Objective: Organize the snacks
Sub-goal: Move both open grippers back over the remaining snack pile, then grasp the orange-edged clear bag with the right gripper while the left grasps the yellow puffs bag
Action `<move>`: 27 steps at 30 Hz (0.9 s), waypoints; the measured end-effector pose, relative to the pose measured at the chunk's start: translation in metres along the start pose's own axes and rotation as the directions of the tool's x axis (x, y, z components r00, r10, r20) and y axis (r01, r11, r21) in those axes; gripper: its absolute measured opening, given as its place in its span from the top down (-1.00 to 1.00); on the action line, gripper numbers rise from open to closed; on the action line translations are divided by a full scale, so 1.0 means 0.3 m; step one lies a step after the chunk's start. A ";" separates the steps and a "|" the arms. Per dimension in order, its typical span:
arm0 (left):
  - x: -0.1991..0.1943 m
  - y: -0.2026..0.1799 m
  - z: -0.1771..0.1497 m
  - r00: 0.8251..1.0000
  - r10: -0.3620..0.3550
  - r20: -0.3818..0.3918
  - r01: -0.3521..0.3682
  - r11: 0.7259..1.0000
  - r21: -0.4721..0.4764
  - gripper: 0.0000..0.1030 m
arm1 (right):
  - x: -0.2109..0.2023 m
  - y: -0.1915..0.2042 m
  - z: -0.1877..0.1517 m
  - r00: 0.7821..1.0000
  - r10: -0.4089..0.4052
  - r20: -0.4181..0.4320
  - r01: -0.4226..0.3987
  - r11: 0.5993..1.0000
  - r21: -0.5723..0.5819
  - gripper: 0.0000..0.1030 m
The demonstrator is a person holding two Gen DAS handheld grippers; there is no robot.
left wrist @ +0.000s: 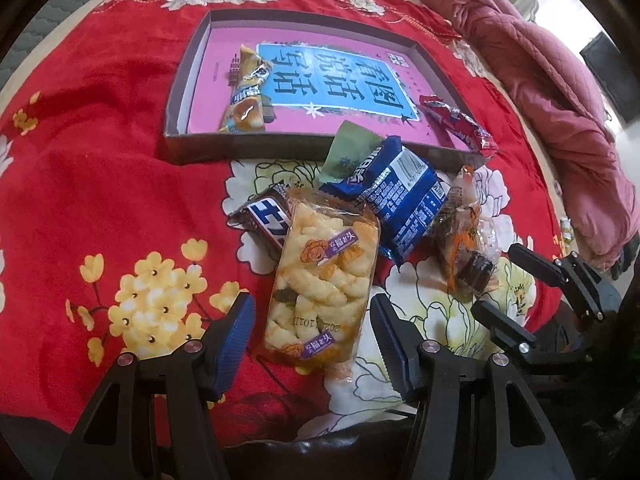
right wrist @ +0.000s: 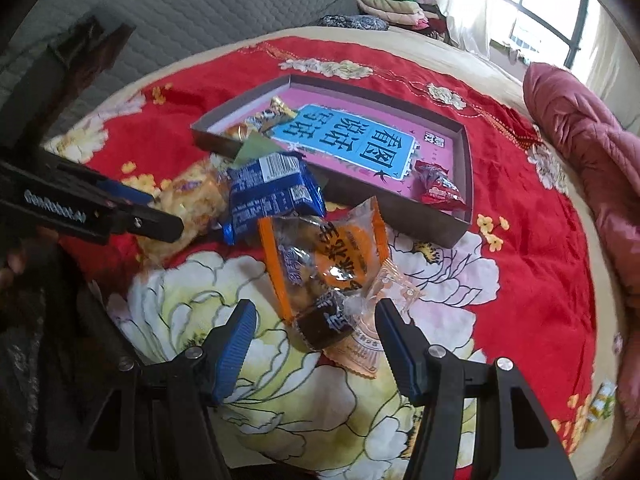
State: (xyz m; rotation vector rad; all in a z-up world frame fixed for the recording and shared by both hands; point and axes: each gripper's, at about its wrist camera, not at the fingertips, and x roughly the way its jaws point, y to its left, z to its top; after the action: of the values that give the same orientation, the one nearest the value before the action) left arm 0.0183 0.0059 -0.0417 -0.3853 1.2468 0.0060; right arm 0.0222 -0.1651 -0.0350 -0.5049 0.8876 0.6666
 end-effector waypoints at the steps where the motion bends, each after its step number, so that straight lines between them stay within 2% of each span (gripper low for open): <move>1: 0.002 0.003 -0.001 1.000 -0.001 -0.003 0.001 1.000 -0.003 -0.19 | 0.007 0.005 -0.002 1.000 -0.016 -0.009 0.015 1.000 -0.016 -0.19; 7: 0.014 0.004 0.000 1.000 0.000 -0.012 0.000 1.000 -0.007 -0.19 | 0.035 0.032 -0.014 0.994 -0.103 -0.019 0.100 0.988 -0.116 -0.17; 12: 0.026 0.007 0.001 1.000 0.003 -0.019 -0.003 1.000 -0.012 -0.19 | 0.060 0.066 -0.033 0.986 -0.165 -0.003 0.160 0.962 -0.220 0.01; 22: 0.046 -0.009 0.006 1.000 0.016 -0.023 -0.016 1.000 0.002 -0.19 | 0.069 0.082 -0.028 0.987 -0.161 0.031 0.163 0.954 -0.251 0.12; 27: 0.061 -0.014 0.010 0.999 0.025 -0.020 -0.025 1.000 0.004 -0.19 | 0.069 0.066 -0.024 0.990 -0.134 0.038 0.139 0.965 -0.221 0.22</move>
State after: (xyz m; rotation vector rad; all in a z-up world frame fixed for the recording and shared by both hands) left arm 0.0280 -0.0010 -0.0567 -0.3669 1.2716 0.0208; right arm 0.0138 -0.1496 -0.0586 -0.7525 0.7528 0.6479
